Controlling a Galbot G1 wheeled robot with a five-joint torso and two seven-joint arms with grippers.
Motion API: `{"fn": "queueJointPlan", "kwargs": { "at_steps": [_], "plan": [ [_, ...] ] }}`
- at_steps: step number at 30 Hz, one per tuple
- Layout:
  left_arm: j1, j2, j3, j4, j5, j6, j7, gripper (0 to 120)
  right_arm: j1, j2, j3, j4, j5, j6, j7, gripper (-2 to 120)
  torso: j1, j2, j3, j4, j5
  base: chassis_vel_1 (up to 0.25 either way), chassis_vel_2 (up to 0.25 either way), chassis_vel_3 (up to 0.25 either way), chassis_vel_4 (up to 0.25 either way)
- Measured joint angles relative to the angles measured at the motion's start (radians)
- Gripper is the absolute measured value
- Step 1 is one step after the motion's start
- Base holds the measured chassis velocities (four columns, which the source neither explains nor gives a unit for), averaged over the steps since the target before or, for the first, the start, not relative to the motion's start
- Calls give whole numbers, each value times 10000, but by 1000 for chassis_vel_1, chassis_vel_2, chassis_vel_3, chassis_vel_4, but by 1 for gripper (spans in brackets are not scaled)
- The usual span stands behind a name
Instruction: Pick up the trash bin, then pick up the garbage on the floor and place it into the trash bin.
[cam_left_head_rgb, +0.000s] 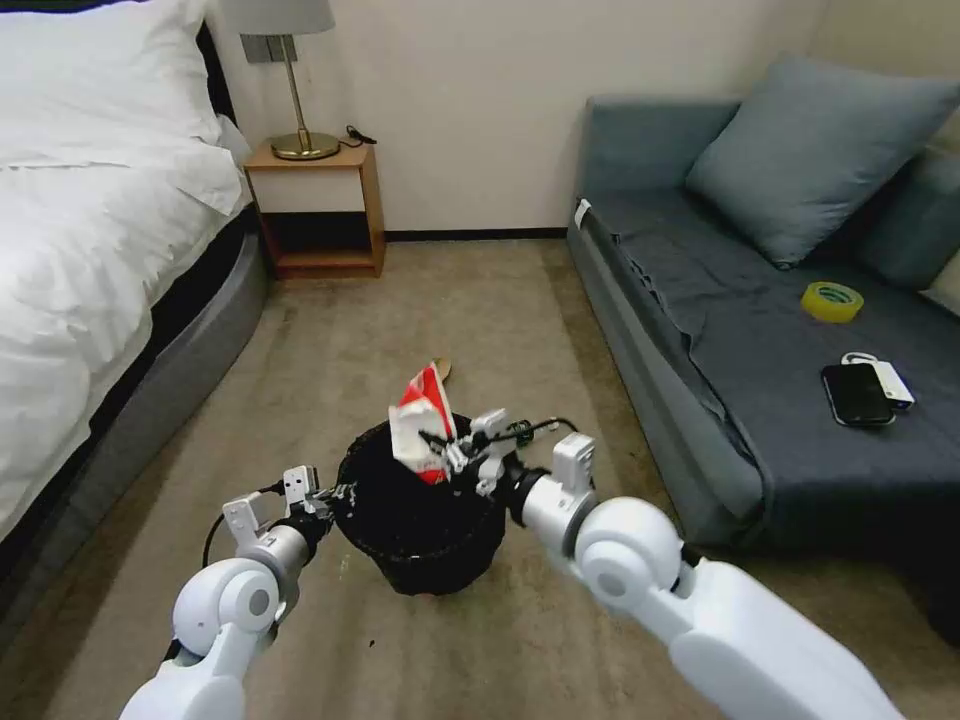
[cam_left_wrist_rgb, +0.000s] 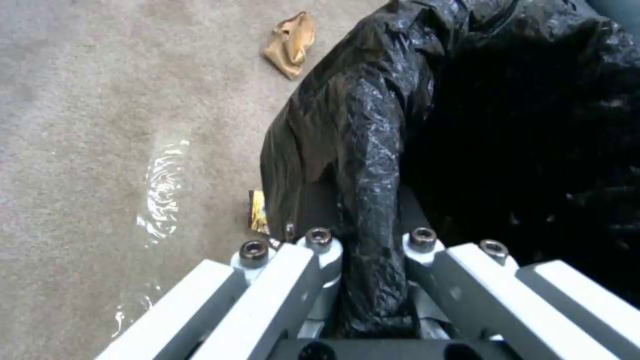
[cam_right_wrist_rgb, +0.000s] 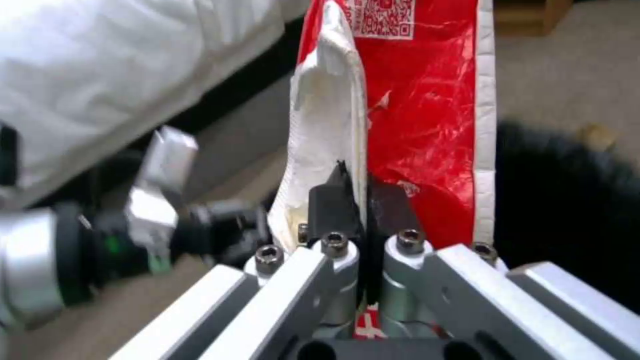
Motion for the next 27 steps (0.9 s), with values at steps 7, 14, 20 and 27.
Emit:
{"fn": "queueJointPlan", "kwargs": {
  "at_steps": [7, 14, 20, 27],
  "plan": [
    [120, 37, -207, -207, -487, 79, -11, 4, -447, 177, 46, -358, -745, -24, -285, 16, 0, 0, 1, -1, 0, 0, 0, 0, 0],
    [218, 82, -330, -369, -627, 107, -58, 4, -731, 140, 302, -353, -1127, -40, -343, 39, 0, 0, 0, -1, 1, 0, 0, 0, 0],
    [260, 82, -677, -444, -358, -315, -466, 4, -1072, 150, 1146, -34, -2425, 681, -348, 64, 0, -1, 0, -1, 2, 0, 0, 0, 0],
    [330, 108, -1439, -527, 101, -764, -728, 4, -1807, -89, 2422, 130, -4444, 2111, -558, 87, 0, -1, 0, 0, 3, 0, 0, 0, 0]
  ]
}}
